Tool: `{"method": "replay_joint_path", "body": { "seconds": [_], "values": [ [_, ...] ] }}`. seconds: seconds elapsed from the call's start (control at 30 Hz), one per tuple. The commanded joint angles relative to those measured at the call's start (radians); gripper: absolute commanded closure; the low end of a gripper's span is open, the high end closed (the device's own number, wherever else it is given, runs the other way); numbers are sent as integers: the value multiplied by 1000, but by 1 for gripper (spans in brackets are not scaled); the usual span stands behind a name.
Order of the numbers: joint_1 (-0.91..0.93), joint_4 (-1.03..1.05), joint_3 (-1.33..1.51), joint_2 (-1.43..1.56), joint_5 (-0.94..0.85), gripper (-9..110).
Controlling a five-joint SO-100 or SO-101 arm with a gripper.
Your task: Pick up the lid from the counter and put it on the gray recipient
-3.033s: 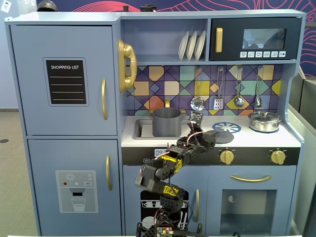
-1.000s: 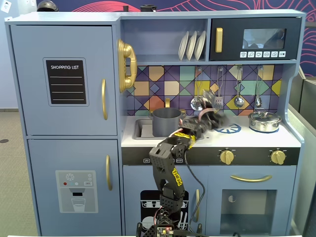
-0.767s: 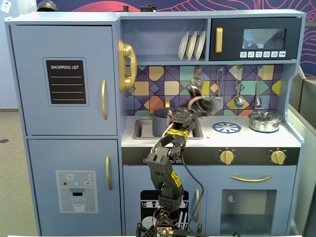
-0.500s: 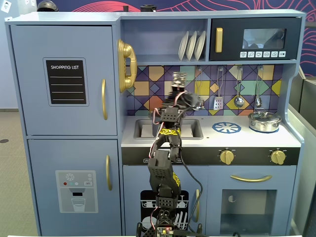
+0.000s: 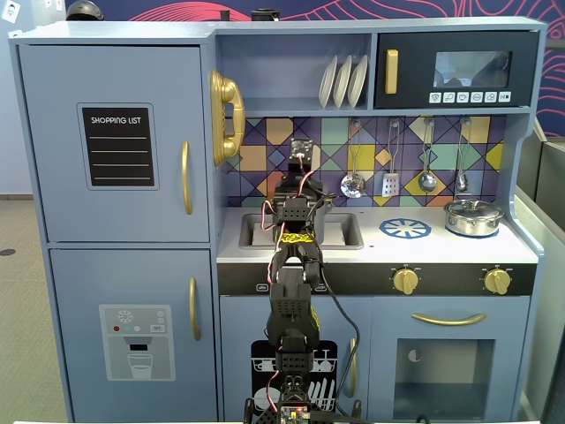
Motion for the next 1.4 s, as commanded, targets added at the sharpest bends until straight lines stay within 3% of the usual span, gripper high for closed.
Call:
{"method": "replay_joint_path", "body": {
  "seconds": [0.0, 0.5, 1.07, 1.27, 1.37],
  "values": [
    [-18, -57, -6, -2, -31, 101],
    [-23, -126, 2, -100, -86, 101],
    [-20, -66, 3, -83, -81, 101],
    [-17, 2, 17, -34, -97, 78],
    [-21, 106, 3, 34, -78, 74]
  ]
}}
